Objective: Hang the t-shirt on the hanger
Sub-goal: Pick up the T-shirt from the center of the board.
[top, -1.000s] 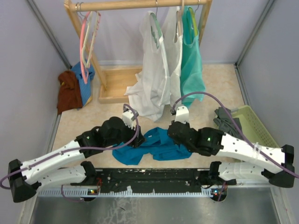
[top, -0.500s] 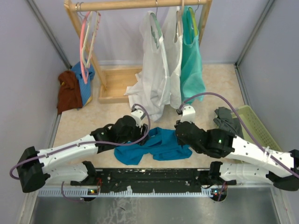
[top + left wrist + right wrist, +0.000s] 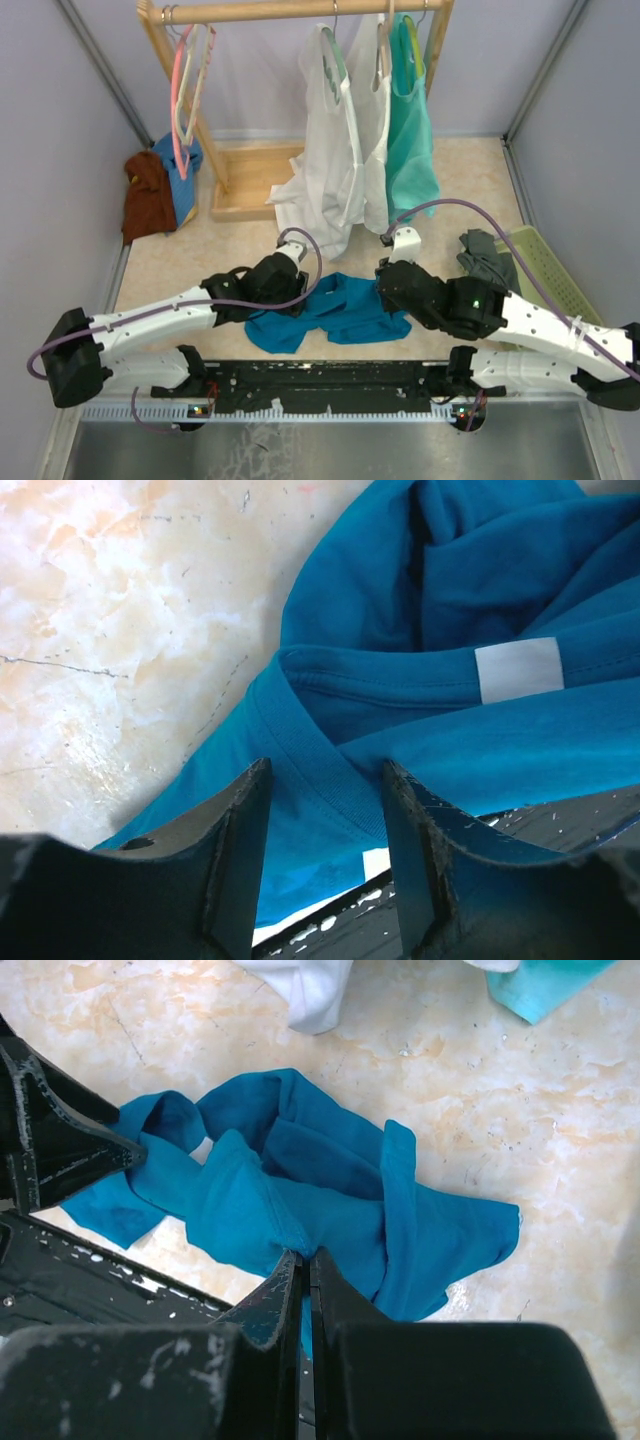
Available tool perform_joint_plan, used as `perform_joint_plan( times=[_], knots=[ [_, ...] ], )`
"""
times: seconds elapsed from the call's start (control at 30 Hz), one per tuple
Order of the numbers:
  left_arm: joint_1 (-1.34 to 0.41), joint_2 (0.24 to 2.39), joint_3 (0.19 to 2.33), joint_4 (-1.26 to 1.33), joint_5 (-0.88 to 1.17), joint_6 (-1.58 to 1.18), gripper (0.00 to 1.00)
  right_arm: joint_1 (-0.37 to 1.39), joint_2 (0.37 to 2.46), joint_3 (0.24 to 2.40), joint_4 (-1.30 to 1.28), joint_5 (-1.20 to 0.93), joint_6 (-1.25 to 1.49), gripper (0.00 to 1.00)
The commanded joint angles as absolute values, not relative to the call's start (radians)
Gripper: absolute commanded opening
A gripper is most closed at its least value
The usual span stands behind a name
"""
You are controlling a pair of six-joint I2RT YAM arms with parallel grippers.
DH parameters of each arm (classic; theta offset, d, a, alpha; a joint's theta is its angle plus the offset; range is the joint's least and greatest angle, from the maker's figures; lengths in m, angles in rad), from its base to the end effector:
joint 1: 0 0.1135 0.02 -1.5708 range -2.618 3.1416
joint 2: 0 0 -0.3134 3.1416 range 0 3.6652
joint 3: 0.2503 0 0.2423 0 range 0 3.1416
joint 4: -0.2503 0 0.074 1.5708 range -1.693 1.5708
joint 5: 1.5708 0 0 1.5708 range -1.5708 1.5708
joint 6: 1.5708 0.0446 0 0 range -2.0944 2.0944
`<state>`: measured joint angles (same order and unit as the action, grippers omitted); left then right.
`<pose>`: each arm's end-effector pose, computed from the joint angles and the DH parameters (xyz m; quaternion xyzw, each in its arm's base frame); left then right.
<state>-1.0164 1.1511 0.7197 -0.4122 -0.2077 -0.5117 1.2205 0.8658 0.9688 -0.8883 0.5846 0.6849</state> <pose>0.1178 -0.1727 0.2682 0.1964 0.9093 -0.1748 0.3224 0.0653 0.1070 0.3574 -0.1277 0.8823 0.1444 0.4293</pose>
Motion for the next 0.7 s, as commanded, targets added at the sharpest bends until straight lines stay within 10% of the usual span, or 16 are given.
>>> perform_joint_plan(
  times=[0.0,0.27,0.67],
  knots=[
    [-1.012,1.170,0.712,-0.444,-0.174,-0.554,0.51,1.213,0.833,0.972,-0.882,0.604,0.697,0.00],
    [-1.012,1.160,0.734,-0.494,-0.226,-0.573,0.00,1.213,0.805,0.964,-0.896,0.611,0.698,0.00],
    [-1.012,0.903,0.984,-0.611,-0.414,-0.523,0.00,1.213,0.796,1.097,-0.862,0.617,0.632,0.00]
  ],
)
